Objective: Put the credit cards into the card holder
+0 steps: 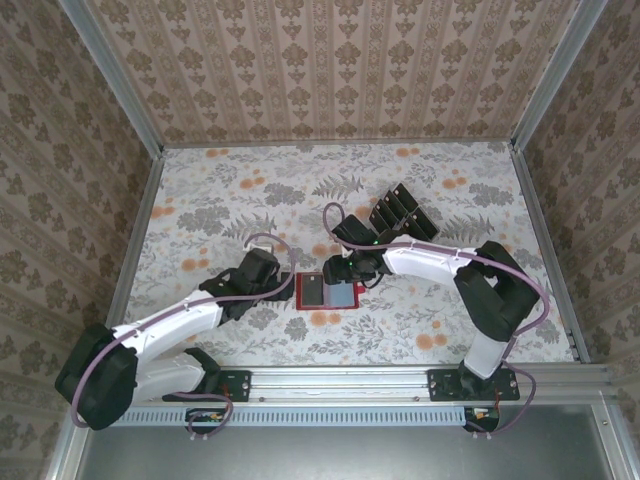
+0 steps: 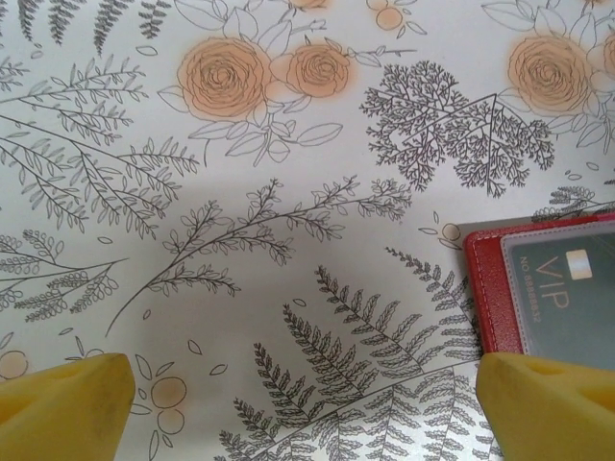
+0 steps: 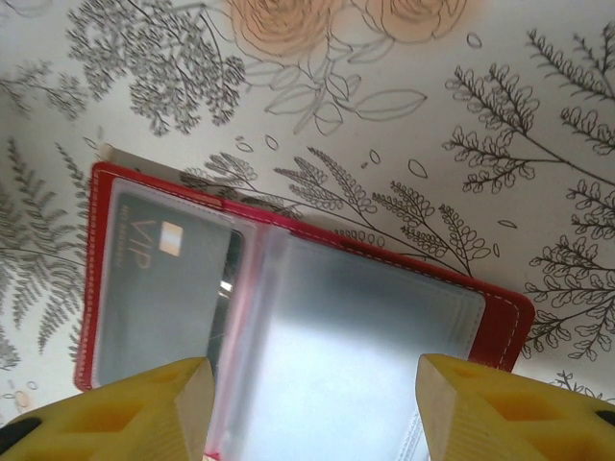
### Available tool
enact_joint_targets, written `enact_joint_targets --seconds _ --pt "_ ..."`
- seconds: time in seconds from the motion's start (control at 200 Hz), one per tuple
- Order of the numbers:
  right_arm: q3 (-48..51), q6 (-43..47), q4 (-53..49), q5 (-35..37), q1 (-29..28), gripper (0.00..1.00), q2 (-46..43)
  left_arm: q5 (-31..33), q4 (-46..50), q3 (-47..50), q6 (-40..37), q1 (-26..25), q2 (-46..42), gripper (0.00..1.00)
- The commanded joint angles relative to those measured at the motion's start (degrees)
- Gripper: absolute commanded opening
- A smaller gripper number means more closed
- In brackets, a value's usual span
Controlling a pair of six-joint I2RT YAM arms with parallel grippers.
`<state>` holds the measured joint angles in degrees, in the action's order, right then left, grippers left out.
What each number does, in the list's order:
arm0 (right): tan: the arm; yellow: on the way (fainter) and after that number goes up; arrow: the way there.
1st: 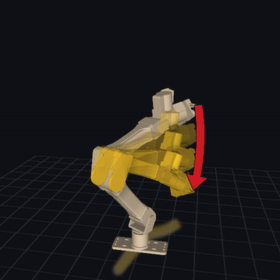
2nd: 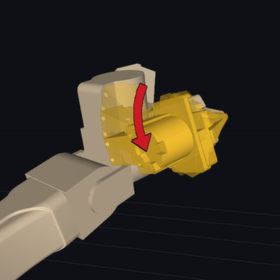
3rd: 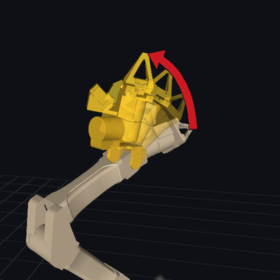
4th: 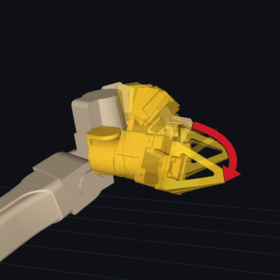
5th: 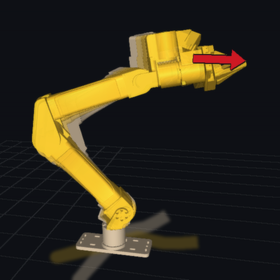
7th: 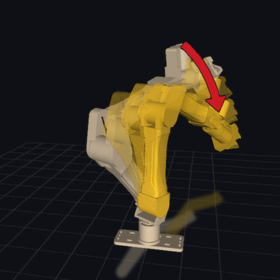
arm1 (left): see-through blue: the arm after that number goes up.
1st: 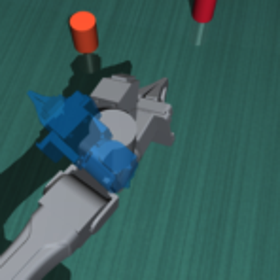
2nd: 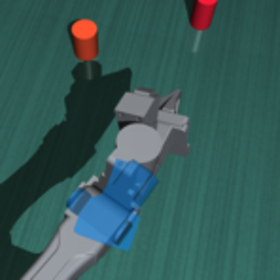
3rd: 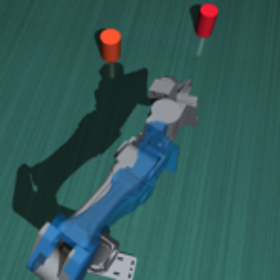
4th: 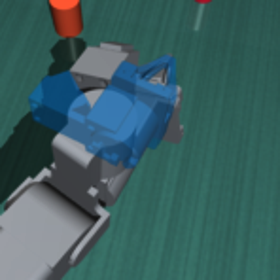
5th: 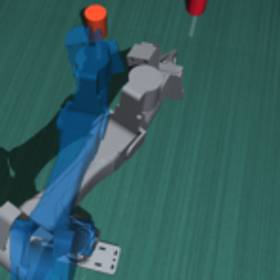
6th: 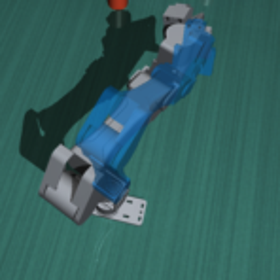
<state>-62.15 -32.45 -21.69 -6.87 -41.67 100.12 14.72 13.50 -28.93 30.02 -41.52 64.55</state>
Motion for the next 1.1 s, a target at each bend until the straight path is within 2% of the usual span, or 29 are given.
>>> enact_joint_targets --seconds 0.0,0.24,0.365,0.49,0.64,0.765,0.935,1.095 --pt "0.1 1.4 -1.1 0.3 -0.2 0.59 0.5 -1.4 -0.4 1.0 1.5 0.3 1.2 1.0" --pt "1.1 0.8 -0.4 -0.1 -0.1 0.59 0.4 -3.0 -2.3 0.1 1.2 0.3 4.8 1.0" --pt "1.8 -0.1 0.7 -1.5 -0.5 0.55 -0.6 -3.0 -2.7 0.0 1.3 0.3 5.7 1.0" --pt "1.8 -1.1 1.0 -2.1 -2.0 0.46 -1.7 -2.3 -2.4 0.1 1.7 0.2 6.3 1.0" --pt "1.5 -2.4 2.0 -3.1 -4.1 0.25 -1.6 -1.5 -2.0 0.2 1.7 0.2 7.6 1.0" --pt "1.5 -3.4 2.8 -3.5 -5.1 0.13 -0.6 -1.4 -2.1 0.7 1.5 0.0 8.6 1.0" --pt "1.9 -4.0 3.6 -3.8 -5.9 0.04 1.0 -1.2 -2.6 1.5 1.4 -0.3 9.0 1.0" --pt "2.1 -4.5 4.2 -3.9 -6.3 0.03 2.2 -1.3 -3.3 2.0 1.3 -0.6 9.7 1.0"
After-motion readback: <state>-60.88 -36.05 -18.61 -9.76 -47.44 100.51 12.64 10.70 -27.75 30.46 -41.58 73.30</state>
